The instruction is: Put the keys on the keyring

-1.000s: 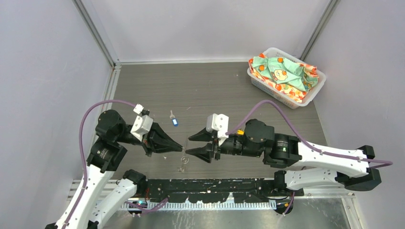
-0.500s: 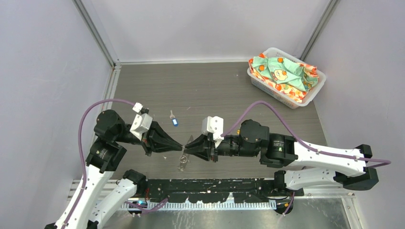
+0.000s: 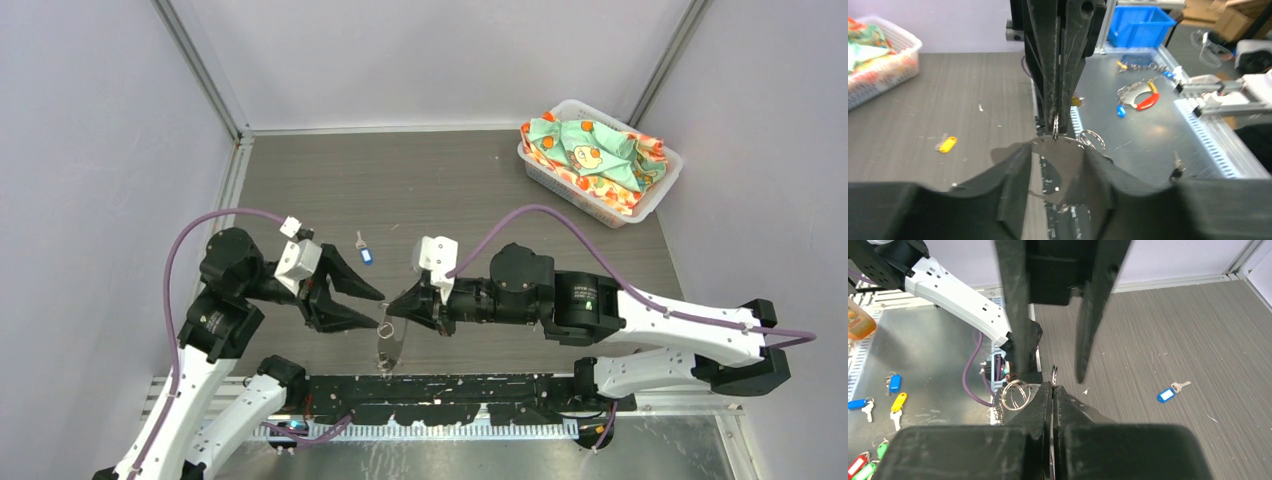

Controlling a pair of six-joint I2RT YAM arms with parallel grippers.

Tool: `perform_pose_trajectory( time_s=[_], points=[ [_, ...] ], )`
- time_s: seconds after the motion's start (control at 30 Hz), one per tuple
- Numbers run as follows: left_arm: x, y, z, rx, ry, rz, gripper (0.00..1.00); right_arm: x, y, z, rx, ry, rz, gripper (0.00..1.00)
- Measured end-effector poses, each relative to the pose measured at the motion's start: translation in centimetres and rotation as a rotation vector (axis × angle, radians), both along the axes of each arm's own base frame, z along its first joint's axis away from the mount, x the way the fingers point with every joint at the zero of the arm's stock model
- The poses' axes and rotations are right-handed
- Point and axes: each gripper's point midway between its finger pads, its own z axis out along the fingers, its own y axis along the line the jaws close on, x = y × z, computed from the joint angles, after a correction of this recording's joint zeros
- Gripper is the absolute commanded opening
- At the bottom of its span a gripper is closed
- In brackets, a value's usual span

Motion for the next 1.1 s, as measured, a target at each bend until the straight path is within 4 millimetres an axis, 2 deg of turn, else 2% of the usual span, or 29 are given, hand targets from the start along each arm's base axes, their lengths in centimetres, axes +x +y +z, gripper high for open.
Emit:
perform_pose_trajectory(
  time_s=[0.07, 0.17, 0.27, 0.4, 0.47, 0.57, 0.8, 0.93, 1.1],
  points=[
    [0.1, 0.1, -0.7, 0.021, 0.005, 0.006, 0.68, 0.1, 0.0, 0.4, -0.034, 0.005, -0.005, 0.01],
    [0.7, 0.1, -1.5, 0.074, 0.019, 0.027, 0.72, 0.1, 0.2, 1.1, -0.104, 0.018, -0.005, 0.01],
    [1.6, 0.0, -1.3, 0.122, 0.012, 0.03, 0.67, 0.2, 0.6, 0.8, -0.199, 0.035, -0.004, 0.01],
    [2.1, 0.0, -1.3, 0.165, -0.007, 0.013, 0.5, 0.2, 0.8, -1.5, -0.331, 0.059, -0.004, 0.01],
    [1.9, 0.0, -1.9, 0.189, -0.003, -0.007, 0.45, 0.2, 0.6, -2.9, -0.39, 0.069, -0.004, 0.01],
    [0.8, 0.1, -3.0, 0.225, 0.008, -0.041, 0.43, 0.1, 0.0, -4.3, -0.456, 0.081, -0.004, 0.01],
    [-1.6, 0.2, -4.3, 0.251, -0.025, -0.109, 0.41, 0.0, -0.5, -4.1, -0.466, 0.085, -0.005, 0.01],
    [-1.4, -0.1, -4.7, 0.241, -0.04, -0.093, 0.33, -0.1, -0.5, -4.0, -0.466, 0.09, -0.005, 0.01],
    [-1.0, -0.4, -4.6, 0.235, -0.041, -0.076, 0.32, -0.2, -0.6, -4.0, -0.469, 0.093, -0.001, 0.01]
  ],
)
